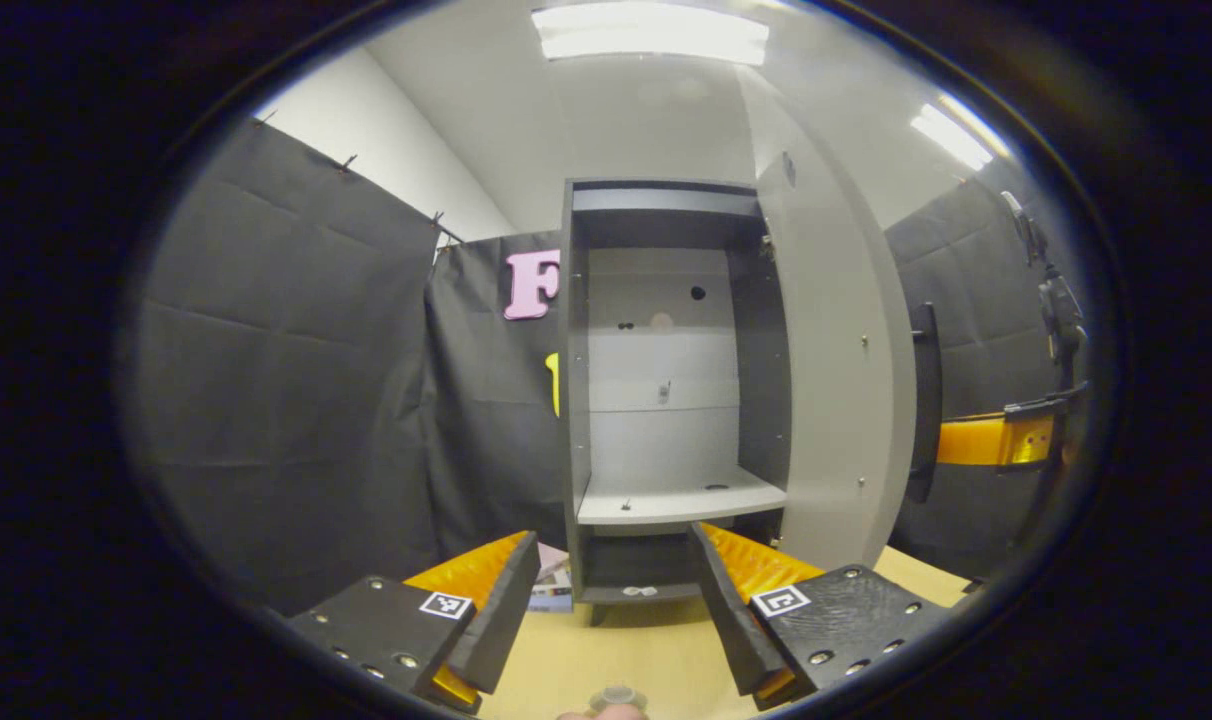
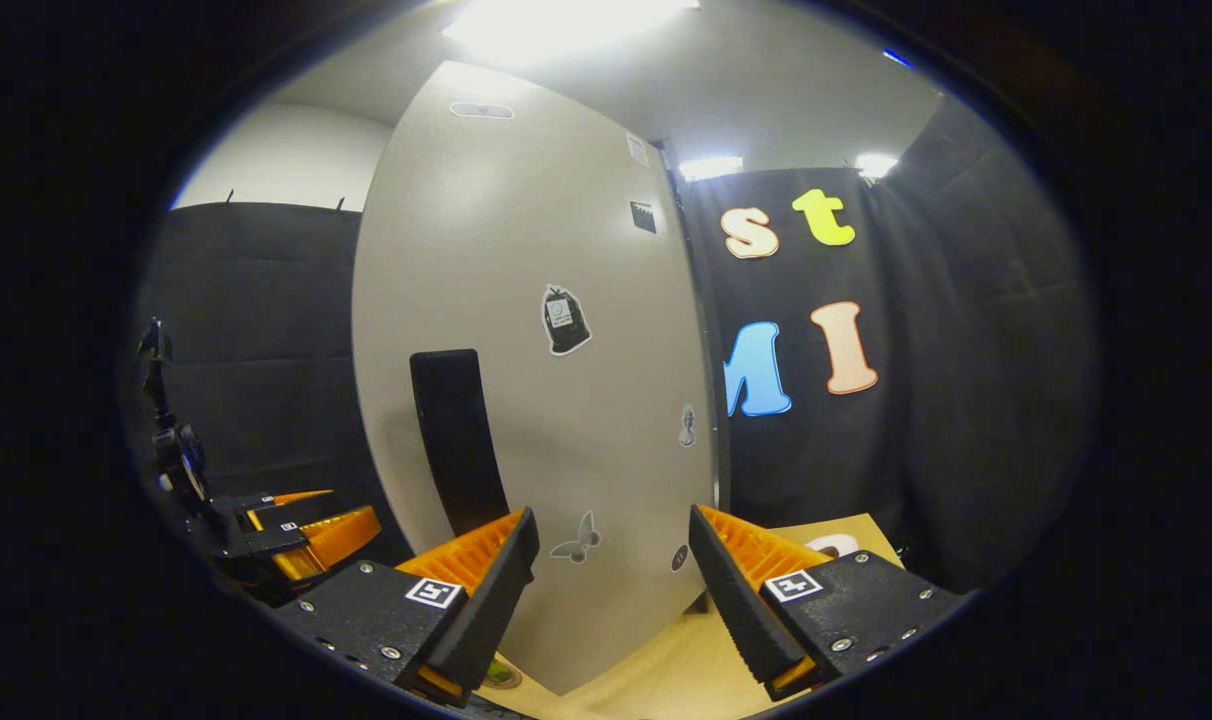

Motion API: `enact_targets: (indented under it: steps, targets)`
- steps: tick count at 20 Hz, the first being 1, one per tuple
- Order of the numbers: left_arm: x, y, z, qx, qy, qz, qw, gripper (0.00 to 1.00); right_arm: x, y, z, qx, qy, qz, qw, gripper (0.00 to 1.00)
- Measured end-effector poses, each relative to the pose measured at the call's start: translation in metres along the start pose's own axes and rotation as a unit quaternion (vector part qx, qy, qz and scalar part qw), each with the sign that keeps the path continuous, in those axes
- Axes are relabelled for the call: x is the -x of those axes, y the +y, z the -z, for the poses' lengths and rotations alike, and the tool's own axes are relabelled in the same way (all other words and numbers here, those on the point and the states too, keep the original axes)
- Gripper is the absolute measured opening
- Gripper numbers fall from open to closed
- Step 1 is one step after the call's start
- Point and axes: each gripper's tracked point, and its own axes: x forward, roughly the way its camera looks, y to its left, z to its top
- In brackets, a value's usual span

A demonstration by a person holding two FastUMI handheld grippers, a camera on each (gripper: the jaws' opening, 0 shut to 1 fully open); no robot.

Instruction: Open the cabinet door with the right hand, grasp the bottle in the cabinet with the left hand and place it on the coaster, then close the cabinet door with the right hand.

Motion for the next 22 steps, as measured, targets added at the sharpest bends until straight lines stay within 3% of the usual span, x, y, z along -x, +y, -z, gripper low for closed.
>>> enact_targets:
  steps: [3,9,12,13,14,16,17,18,19,22]
  targets:
    - [-0.017,0.025,0.011,-0.012,-0.001,0.016,1.000,0.89,-0.026,0.023,-0.001,0.005,-0.015,0.011,1.000,0.94]
    - [-0.041,0.060,0.022,-0.044,0.002,0.046,0.998,0.82,-0.077,0.067,-0.009,0.007,-0.037,0.025,0.999,0.94]
    - [-0.050,0.063,0.023,-0.042,0.007,0.051,0.998,0.87,-0.081,0.073,-0.012,0.006,-0.047,0.035,0.998,0.95]
    - [-0.055,0.064,0.024,-0.042,0.011,0.048,0.998,0.89,-0.081,0.072,-0.012,0.006,-0.051,0.041,0.998,0.95]
    - [-0.058,0.064,0.023,-0.041,0.014,0.045,0.998,0.82,-0.082,0.067,-0.011,0.008,-0.054,0.051,0.997,0.95]
    - [-0.069,0.062,0.018,-0.032,0.013,0.041,0.999,0.89,-0.088,0.047,-0.002,0.025,-0.047,0.086,0.995,0.95]
    - [-0.075,0.060,0.017,-0.034,0.015,0.038,0.999,0.82,-0.091,0.038,0.005,0.029,-0.038,0.100,0.994,0.95]
    - [-0.082,0.059,0.016,-0.041,0.021,0.032,0.998,0.83,-0.095,0.028,0.014,0.031,-0.028,0.116,0.992,0.90]
    - [-0.090,0.058,0.012,-0.050,0.021,0.023,0.998,0.84,-0.097,0.021,0.020,0.028,-0.019,0.130,0.991,0.95]
    - [-0.110,0.042,-0.008,-0.056,0.007,0.015,0.998,0.89,-0.105,0.016,0.033,0.006,0.007,0.147,0.989,0.95]
